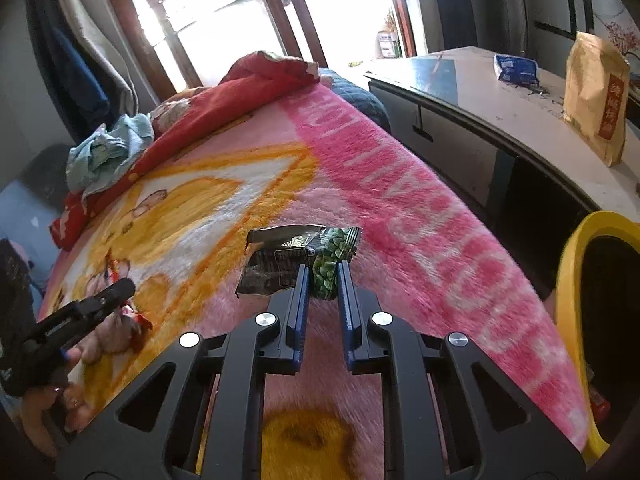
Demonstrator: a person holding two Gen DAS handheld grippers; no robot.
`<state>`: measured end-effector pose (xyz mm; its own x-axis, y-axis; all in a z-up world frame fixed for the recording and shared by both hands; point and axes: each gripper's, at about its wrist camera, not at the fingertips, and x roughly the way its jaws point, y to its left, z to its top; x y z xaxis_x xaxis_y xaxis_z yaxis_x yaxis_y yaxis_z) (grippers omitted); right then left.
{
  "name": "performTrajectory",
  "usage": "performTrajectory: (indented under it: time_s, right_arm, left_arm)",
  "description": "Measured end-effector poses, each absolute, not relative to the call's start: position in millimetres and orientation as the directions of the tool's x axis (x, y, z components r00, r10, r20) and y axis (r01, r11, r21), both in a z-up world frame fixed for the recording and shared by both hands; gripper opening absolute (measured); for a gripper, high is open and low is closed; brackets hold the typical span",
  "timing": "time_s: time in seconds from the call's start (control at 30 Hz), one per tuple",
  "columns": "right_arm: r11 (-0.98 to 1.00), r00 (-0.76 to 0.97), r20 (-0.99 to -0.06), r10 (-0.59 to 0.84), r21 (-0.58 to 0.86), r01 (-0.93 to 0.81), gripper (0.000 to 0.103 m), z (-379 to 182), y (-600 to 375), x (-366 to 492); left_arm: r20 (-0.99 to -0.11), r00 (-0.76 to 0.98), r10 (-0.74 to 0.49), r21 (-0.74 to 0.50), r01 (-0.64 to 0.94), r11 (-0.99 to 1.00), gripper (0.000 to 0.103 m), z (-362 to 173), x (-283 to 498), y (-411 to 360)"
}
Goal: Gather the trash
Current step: 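Grasp the red candy stick wrapper with the left gripper while the right gripper grasps the green pea snack bag, then carry the red wrapper and green pea bag over the bin with both grippers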
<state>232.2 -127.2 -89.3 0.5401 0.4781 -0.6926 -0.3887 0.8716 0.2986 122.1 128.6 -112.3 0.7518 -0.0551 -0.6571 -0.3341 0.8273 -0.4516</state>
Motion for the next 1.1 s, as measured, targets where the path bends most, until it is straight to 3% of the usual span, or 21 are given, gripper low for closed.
performTrajectory:
  time_s: [0.3,1.1]
  right_arm:
    - [0.893,0.6,-0.664,0.446,0.288,-0.345,0.009,-70.7,-171.3,214.7]
    - [0.945,0.701,-0.645,0.303,0.298,-0.134,0.009,-57.0,-281.5,203.5]
  left_arm:
    - [-0.612,0.773,-0.167,-0.43,-0.149,0.89,0.013,-90.7,136.0,70.1]
    - [-0.558,0.756,-0.343,-0.394,0.123,0.911,0.013,-59.5,151.6,-26.3]
